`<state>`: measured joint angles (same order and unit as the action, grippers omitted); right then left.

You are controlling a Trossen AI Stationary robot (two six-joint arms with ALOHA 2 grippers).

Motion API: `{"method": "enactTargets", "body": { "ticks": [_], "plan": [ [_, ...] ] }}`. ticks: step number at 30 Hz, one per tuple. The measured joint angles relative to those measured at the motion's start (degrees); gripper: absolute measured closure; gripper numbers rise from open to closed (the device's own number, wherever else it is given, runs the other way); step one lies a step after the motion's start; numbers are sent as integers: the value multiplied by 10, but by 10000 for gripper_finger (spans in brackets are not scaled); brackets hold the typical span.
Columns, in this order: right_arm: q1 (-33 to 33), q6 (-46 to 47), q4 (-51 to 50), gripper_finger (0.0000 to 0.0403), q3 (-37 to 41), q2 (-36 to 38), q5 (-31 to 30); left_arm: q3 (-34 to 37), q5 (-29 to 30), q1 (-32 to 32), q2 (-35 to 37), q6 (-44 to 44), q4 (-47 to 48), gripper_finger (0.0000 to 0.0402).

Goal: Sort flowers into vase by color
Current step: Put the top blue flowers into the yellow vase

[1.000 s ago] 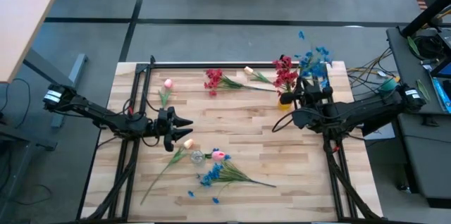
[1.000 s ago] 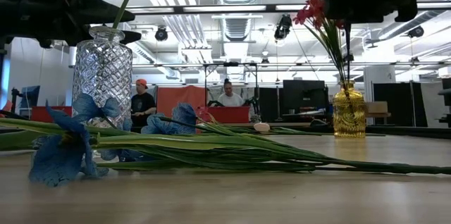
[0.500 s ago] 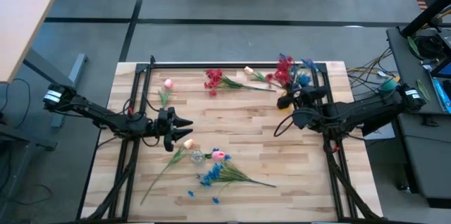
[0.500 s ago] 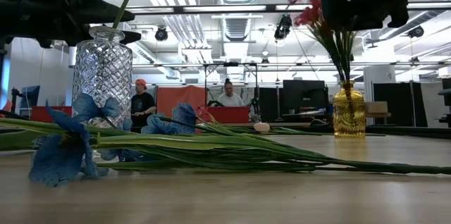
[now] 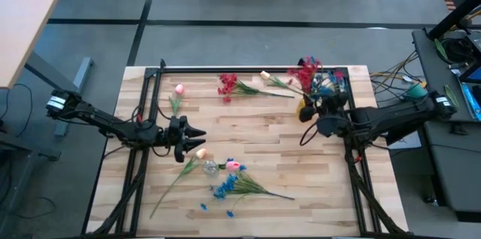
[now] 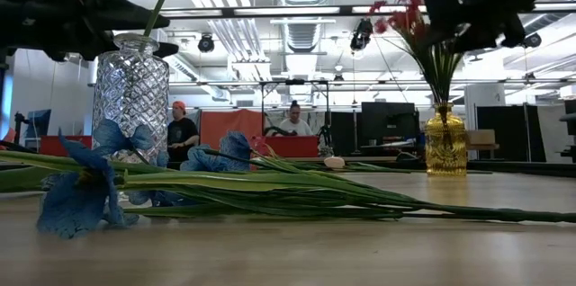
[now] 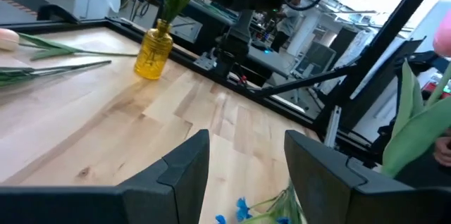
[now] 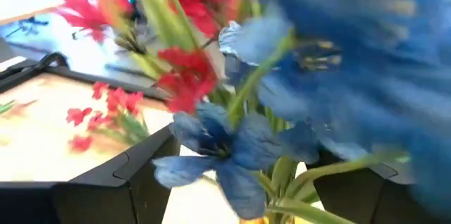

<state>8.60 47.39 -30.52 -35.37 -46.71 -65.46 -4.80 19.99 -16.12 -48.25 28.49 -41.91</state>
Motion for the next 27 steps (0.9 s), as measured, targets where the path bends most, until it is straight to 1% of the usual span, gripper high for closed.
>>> {"method": "enactTargets", "body": {
  "ticks": [3,8,12,19,24,27],
  "plan": [
    [0,41,-37,124,-2,16,35,0,0,0,0,5,0,232],
    [0,44,-40,125,-4,29,68,0,0,0,0,6,0,232],
    [0,46,-54,129,-20,33,102,0,0,0,0,14,0,232],
    [0,100,-157,131,-77,30,159,0,-3,0,0,27,0,232],
    [0,137,-215,131,-109,31,220,0,-15,-1,0,43,3,232],
    [0,143,-236,134,-126,31,254,-10,-22,-1,0,59,35,232]
  ]
}}
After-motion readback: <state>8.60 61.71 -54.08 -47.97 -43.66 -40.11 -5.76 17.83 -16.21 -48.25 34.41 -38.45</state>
